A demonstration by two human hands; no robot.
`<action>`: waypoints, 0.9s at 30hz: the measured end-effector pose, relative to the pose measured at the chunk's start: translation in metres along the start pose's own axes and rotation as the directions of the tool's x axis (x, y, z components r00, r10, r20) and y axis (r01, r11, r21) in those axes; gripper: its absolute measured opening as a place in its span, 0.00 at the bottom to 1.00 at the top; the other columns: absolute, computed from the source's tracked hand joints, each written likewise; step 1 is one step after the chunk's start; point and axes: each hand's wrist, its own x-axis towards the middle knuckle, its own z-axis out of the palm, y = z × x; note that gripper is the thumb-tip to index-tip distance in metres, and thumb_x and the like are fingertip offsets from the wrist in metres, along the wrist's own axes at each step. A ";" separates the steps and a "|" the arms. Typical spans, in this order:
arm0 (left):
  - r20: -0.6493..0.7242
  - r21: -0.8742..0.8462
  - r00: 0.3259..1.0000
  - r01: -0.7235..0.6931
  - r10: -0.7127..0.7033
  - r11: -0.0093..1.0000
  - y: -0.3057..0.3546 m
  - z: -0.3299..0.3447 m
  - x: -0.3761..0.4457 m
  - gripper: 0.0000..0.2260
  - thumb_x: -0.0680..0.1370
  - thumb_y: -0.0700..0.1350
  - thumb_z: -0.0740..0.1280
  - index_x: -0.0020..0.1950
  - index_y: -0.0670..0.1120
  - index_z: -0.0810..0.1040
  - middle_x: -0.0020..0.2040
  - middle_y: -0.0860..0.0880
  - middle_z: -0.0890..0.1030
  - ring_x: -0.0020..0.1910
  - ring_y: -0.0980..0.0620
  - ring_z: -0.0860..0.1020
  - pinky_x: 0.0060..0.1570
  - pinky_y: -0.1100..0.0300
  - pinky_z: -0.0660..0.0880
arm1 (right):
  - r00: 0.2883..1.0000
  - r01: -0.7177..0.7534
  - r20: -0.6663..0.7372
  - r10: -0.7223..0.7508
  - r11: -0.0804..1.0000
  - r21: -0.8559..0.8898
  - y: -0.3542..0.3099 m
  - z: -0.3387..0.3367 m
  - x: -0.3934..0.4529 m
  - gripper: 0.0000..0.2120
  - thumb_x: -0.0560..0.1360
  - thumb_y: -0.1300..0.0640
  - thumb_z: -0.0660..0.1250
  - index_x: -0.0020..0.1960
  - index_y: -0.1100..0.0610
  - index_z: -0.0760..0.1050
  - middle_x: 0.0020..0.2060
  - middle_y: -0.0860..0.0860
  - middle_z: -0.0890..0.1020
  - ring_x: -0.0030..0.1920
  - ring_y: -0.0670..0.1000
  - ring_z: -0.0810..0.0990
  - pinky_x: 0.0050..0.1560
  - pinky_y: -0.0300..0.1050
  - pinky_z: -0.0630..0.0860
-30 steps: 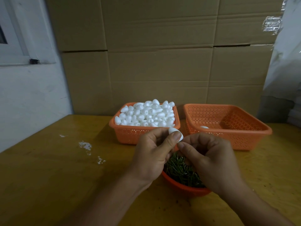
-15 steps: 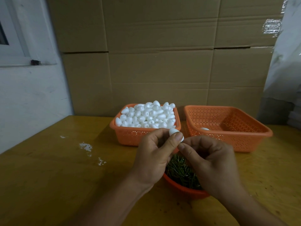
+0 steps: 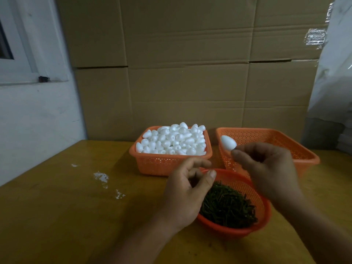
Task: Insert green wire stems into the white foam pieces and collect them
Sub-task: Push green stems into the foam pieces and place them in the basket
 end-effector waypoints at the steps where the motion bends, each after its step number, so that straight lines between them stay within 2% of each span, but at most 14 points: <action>1: -0.007 0.037 1.000 -0.009 0.009 0.999 -0.001 0.001 0.000 0.04 0.79 0.48 0.70 0.52 0.50 0.81 0.32 0.53 0.76 0.33 0.56 0.75 0.37 0.61 0.74 | 0.999 -0.020 -0.030 0.018 0.998 -0.059 0.005 -0.005 0.013 0.03 0.72 0.51 0.74 0.40 0.48 0.84 0.32 0.47 0.84 0.25 0.44 0.76 0.23 0.36 0.72; 3: -0.006 0.073 1.000 -0.026 0.027 0.997 -0.001 0.001 -0.001 0.04 0.77 0.49 0.69 0.44 0.51 0.80 0.34 0.51 0.78 0.35 0.58 0.76 0.37 0.64 0.75 | 0.996 -0.080 -0.044 0.073 0.978 -0.195 0.017 -0.014 0.039 0.02 0.74 0.52 0.75 0.43 0.50 0.85 0.30 0.47 0.83 0.25 0.44 0.77 0.23 0.39 0.72; 5: 0.012 0.084 0.999 -0.037 0.036 0.996 -0.001 0.002 -0.002 0.07 0.77 0.49 0.70 0.40 0.50 0.77 0.32 0.50 0.76 0.33 0.58 0.74 0.34 0.64 0.72 | 0.990 -0.137 -0.017 0.140 0.929 -0.344 0.031 -0.020 0.063 0.03 0.75 0.52 0.75 0.46 0.51 0.85 0.32 0.47 0.84 0.29 0.51 0.81 0.29 0.48 0.76; 7: 0.023 0.079 0.999 -0.042 0.041 0.996 -0.001 0.002 -0.002 0.09 0.78 0.46 0.70 0.39 0.49 0.75 0.30 0.53 0.73 0.31 0.58 0.71 0.32 0.65 0.70 | 0.977 -0.161 0.035 0.209 0.840 -0.518 0.045 -0.025 0.084 0.07 0.75 0.49 0.73 0.47 0.53 0.85 0.32 0.51 0.84 0.32 0.58 0.83 0.32 0.50 0.77; 10: 0.030 0.071 0.999 -0.038 0.036 0.997 0.000 0.003 -0.002 0.12 0.77 0.48 0.71 0.37 0.50 0.72 0.28 0.55 0.71 0.28 0.59 0.68 0.30 0.66 0.68 | 0.925 -0.228 0.073 0.374 0.697 -0.680 0.062 -0.026 0.110 0.19 0.73 0.40 0.73 0.44 0.58 0.84 0.35 0.56 0.86 0.38 0.57 0.86 0.39 0.51 0.83; 12: 0.023 0.072 0.999 -0.035 0.034 0.997 0.000 0.002 -0.002 0.13 0.76 0.50 0.70 0.35 0.50 0.70 0.28 0.56 0.69 0.28 0.59 0.67 0.30 0.66 0.67 | 0.895 -0.295 0.040 0.445 0.654 -0.697 0.075 -0.025 0.122 0.21 0.71 0.41 0.75 0.42 0.61 0.82 0.35 0.57 0.85 0.39 0.57 0.86 0.41 0.51 0.83; 17: 0.000 0.085 0.999 -0.053 0.053 0.995 -0.002 0.002 -0.001 0.15 0.77 0.48 0.71 0.34 0.51 0.68 0.28 0.55 0.68 0.28 0.59 0.67 0.31 0.66 0.68 | 0.867 -0.389 -0.064 0.494 0.590 -0.708 0.088 -0.015 0.135 0.24 0.67 0.39 0.78 0.40 0.61 0.78 0.32 0.55 0.83 0.32 0.53 0.82 0.30 0.43 0.76; 21: 0.010 0.103 0.998 -0.064 0.063 0.993 -0.001 0.002 -0.002 0.12 0.76 0.55 0.70 0.36 0.54 0.70 0.29 0.57 0.70 0.29 0.60 0.70 0.32 0.68 0.68 | 0.851 -0.354 -0.015 0.525 0.552 -0.755 0.087 -0.009 0.137 0.17 0.74 0.48 0.75 0.42 0.62 0.77 0.36 0.56 0.82 0.36 0.54 0.82 0.30 0.44 0.75; 23: 0.011 0.111 0.997 -0.074 0.073 0.991 0.000 0.002 -0.002 0.12 0.75 0.55 0.69 0.37 0.54 0.71 0.29 0.58 0.71 0.30 0.60 0.70 0.33 0.68 0.68 | 0.830 -0.345 0.016 0.557 0.536 -0.770 0.085 -0.008 0.136 0.15 0.76 0.51 0.73 0.46 0.64 0.78 0.41 0.58 0.82 0.41 0.55 0.82 0.36 0.45 0.79; 25: 0.011 0.100 0.996 -0.087 0.086 0.991 0.000 0.002 -0.002 0.12 0.75 0.55 0.69 0.36 0.55 0.71 0.29 0.58 0.71 0.30 0.60 0.70 0.33 0.68 0.68 | 0.806 -0.331 0.040 0.590 0.507 -0.796 0.080 -0.007 0.134 0.22 0.75 0.45 0.73 0.53 0.64 0.78 0.49 0.59 0.83 0.50 0.58 0.82 0.51 0.51 0.81; 27: 0.016 0.092 0.995 -0.096 0.094 0.991 0.001 0.002 -0.002 0.12 0.75 0.55 0.69 0.36 0.54 0.71 0.29 0.58 0.71 0.30 0.60 0.70 0.32 0.69 0.68 | 0.808 -0.316 0.052 0.586 0.506 -0.803 0.075 -0.008 0.133 0.25 0.73 0.43 0.73 0.56 0.64 0.77 0.52 0.60 0.82 0.53 0.59 0.82 0.58 0.53 0.80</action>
